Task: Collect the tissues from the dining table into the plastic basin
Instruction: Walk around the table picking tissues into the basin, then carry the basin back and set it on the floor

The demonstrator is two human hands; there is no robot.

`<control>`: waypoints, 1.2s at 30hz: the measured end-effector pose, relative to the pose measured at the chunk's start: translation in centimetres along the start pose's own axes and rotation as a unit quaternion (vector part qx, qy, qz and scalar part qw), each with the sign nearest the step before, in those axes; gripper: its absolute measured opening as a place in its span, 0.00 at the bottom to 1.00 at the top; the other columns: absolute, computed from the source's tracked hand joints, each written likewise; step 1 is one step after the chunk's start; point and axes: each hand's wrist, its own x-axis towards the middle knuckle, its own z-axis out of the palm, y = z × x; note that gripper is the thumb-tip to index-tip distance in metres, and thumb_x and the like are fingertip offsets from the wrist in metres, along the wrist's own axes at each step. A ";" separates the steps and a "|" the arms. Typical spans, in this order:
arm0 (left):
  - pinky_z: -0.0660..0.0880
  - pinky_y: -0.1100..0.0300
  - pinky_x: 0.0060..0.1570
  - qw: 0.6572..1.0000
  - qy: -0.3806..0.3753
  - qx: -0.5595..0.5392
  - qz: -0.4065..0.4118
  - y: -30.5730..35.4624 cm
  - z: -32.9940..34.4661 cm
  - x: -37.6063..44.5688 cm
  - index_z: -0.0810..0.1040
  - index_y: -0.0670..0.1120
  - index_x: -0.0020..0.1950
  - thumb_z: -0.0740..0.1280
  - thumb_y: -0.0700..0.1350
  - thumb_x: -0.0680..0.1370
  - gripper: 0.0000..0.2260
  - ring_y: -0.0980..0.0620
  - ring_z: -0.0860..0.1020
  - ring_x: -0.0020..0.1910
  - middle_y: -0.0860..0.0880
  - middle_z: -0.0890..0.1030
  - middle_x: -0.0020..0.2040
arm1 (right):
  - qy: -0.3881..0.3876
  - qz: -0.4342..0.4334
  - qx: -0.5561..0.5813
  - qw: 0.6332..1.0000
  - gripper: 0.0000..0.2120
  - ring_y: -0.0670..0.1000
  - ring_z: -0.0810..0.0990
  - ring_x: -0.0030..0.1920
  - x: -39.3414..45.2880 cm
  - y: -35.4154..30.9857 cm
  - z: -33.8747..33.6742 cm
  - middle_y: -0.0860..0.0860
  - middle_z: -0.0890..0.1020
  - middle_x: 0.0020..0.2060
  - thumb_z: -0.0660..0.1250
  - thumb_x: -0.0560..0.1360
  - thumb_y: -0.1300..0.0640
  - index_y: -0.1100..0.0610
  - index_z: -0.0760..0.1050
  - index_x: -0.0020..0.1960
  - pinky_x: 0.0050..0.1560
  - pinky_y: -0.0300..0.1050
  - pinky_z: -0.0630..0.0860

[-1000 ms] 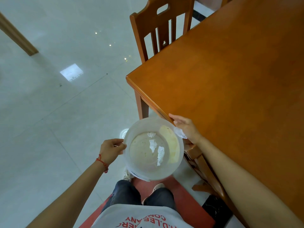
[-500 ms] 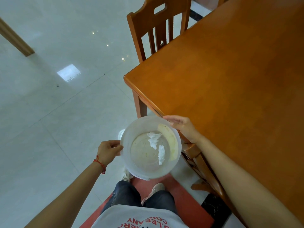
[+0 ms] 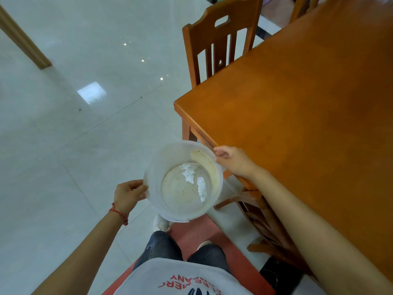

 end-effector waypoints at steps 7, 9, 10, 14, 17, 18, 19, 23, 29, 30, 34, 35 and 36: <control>0.77 0.56 0.46 1.000 0.010 -0.004 -0.002 -0.1 -3.9 2.9 0.80 0.38 0.52 0.67 0.36 0.73 0.09 0.48 0.80 0.42 0.45 0.81 0.45 | 0.044 0.075 -0.039 0.995 0.22 0.49 0.75 0.53 2.0 -1.9 4.8 0.54 0.77 0.60 0.63 0.75 0.51 0.55 0.67 0.67 0.50 0.41 0.72; 0.78 0.53 0.49 1.000 0.010 -0.008 -0.009 -0.2 -5.2 4.0 0.80 0.38 0.53 0.67 0.36 0.73 0.10 0.46 0.80 0.44 0.45 0.81 0.46 | 0.067 0.105 -0.022 0.992 0.21 0.50 0.77 0.53 2.8 -2.2 6.4 0.55 0.78 0.59 0.63 0.74 0.52 0.56 0.69 0.65 0.52 0.45 0.75; 0.78 0.52 0.50 1.000 0.010 -0.008 -0.012 -0.2 -5.8 4.5 0.80 0.38 0.53 0.67 0.36 0.73 0.10 0.45 0.80 0.44 0.45 0.81 0.47 | 0.070 0.121 -0.009 0.990 0.20 0.52 0.77 0.54 3.1 -2.3 7.2 0.55 0.78 0.58 0.63 0.74 0.52 0.56 0.70 0.65 0.56 0.48 0.75; 0.77 0.52 0.50 0.999 0.020 -0.011 -0.022 -0.3 -8.6 6.5 0.80 0.38 0.52 0.67 0.36 0.73 0.09 0.47 0.80 0.42 0.47 0.82 0.44 | 0.078 0.130 0.038 0.988 0.16 0.48 0.80 0.43 4.7 -3.9 10.3 0.54 0.82 0.49 0.65 0.73 0.55 0.59 0.75 0.58 0.51 0.47 0.77; 0.77 0.55 0.49 0.999 0.032 -0.016 -0.025 -0.5 -10.6 7.7 0.81 0.40 0.51 0.67 0.36 0.73 0.08 0.52 0.80 0.40 0.51 0.82 0.40 | 0.081 0.118 0.049 0.988 0.08 0.46 0.80 0.39 6.0 -5.2 12.2 0.47 0.81 0.39 0.65 0.72 0.56 0.56 0.79 0.50 0.48 0.49 0.79; 0.77 0.55 0.49 0.999 0.035 -0.015 -0.026 -0.6 -11.3 8.0 0.81 0.41 0.51 0.67 0.37 0.73 0.09 0.52 0.80 0.40 0.52 0.82 0.39 | 0.081 0.116 0.052 0.989 0.07 0.47 0.80 0.39 6.5 -5.7 12.8 0.45 0.81 0.37 0.65 0.72 0.57 0.55 0.79 0.48 0.48 0.48 0.79; 0.77 0.54 0.50 0.999 0.039 -0.015 -0.028 -0.8 -11.9 8.2 0.81 0.41 0.51 0.67 0.37 0.73 0.09 0.51 0.81 0.40 0.51 0.82 0.39 | 0.081 0.115 0.054 0.989 0.07 0.47 0.80 0.39 6.9 -6.1 13.3 0.44 0.80 0.36 0.65 0.72 0.58 0.56 0.79 0.49 0.47 0.48 0.79; 0.77 0.51 0.51 0.997 0.060 -0.026 -0.042 -1.3 -13.8 8.5 0.82 0.50 0.44 0.68 0.40 0.72 0.06 0.47 0.81 0.42 0.48 0.82 0.39 | 0.059 0.119 0.065 0.989 0.14 0.52 0.80 0.46 8.9 -7.1 14.8 0.53 0.82 0.46 0.65 0.73 0.58 0.59 0.76 0.58 0.53 0.49 0.78; 0.78 0.55 0.48 0.989 0.112 -0.071 -0.070 -1.6 -14.7 8.9 0.82 0.46 0.46 0.69 0.39 0.72 0.05 0.51 0.79 0.38 0.46 0.81 0.37 | 0.023 0.066 0.041 0.997 0.15 0.48 0.79 0.46 12.7 -8.6 15.3 0.53 0.82 0.47 0.65 0.74 0.58 0.59 0.76 0.59 0.48 0.40 0.77; 0.78 0.55 0.48 0.987 0.124 -0.075 -0.073 -1.5 -14.7 9.1 0.82 0.43 0.49 0.69 0.39 0.72 0.07 0.52 0.80 0.38 0.47 0.81 0.37 | 0.017 0.053 0.033 0.998 0.14 0.45 0.78 0.44 13.3 -8.8 15.2 0.51 0.81 0.46 0.65 0.74 0.58 0.59 0.76 0.59 0.44 0.35 0.75; 0.78 0.57 0.46 0.977 0.169 -0.097 -0.091 -0.7 -14.4 10.1 0.80 0.39 0.53 0.69 0.38 0.72 0.10 0.53 0.79 0.38 0.48 0.81 0.38 | 0.001 0.025 0.021 0.999 0.14 0.41 0.77 0.41 15.9 -10.0 14.7 0.47 0.80 0.42 0.65 0.74 0.59 0.59 0.76 0.59 0.39 0.27 0.68; 0.77 0.56 0.47 0.974 0.177 -0.102 -0.093 -0.5 -14.3 10.5 0.79 0.38 0.54 0.69 0.38 0.72 0.11 0.52 0.79 0.38 0.48 0.81 0.38 | -0.002 0.018 0.025 1.000 0.14 0.40 0.76 0.41 16.7 -10.3 14.6 0.45 0.79 0.41 0.64 0.74 0.59 0.58 0.76 0.59 0.38 0.27 0.68; 0.77 0.55 0.48 0.972 0.184 -0.107 -0.096 -0.3 -14.2 11.0 0.79 0.38 0.54 0.69 0.38 0.72 0.11 0.51 0.79 0.39 0.47 0.80 0.39 | -0.006 0.014 0.027 1.000 0.14 0.40 0.76 0.41 17.5 -10.7 14.5 0.44 0.79 0.41 0.64 0.74 0.59 0.58 0.75 0.59 0.40 0.27 0.69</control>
